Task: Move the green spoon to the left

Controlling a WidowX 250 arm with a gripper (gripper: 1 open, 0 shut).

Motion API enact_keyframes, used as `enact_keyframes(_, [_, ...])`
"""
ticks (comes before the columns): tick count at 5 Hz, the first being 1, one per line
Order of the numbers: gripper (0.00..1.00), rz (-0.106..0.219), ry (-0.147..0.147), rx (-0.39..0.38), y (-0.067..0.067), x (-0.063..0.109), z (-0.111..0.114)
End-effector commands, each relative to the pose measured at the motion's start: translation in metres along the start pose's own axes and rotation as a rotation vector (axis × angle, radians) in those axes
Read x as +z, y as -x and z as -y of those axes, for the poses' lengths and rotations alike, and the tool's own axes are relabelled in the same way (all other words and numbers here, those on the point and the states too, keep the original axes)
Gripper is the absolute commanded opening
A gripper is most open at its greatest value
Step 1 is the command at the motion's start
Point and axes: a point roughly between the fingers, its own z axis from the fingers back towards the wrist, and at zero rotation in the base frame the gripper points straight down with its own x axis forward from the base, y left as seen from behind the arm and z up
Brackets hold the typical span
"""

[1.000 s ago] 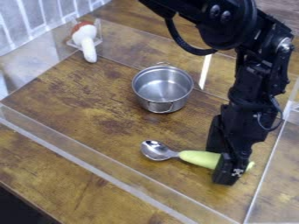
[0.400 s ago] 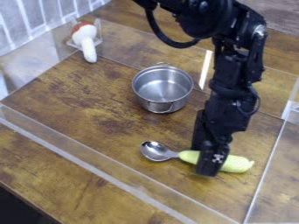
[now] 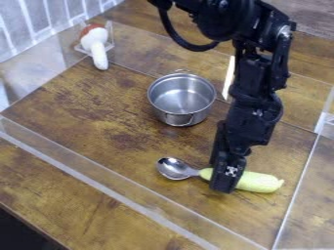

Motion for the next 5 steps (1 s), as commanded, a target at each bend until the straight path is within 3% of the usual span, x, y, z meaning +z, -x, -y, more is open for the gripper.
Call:
enact_keyframes(1, [1.00, 0.021, -0.013, -0.008, 0.002, 0.007, -0.011])
enact_keyframes(3, [1.00, 0.011, -0.014, -0.113, -0.009, 0.004, -0.001])
enact_keyframes(4, [0.00, 0.015, -0.009, -0.109, -0.004, 0.002, 0.002])
enact_keyframes(5, [0.00, 0.030, 0.003, -0.043, -0.010, 0.008, -0.005])
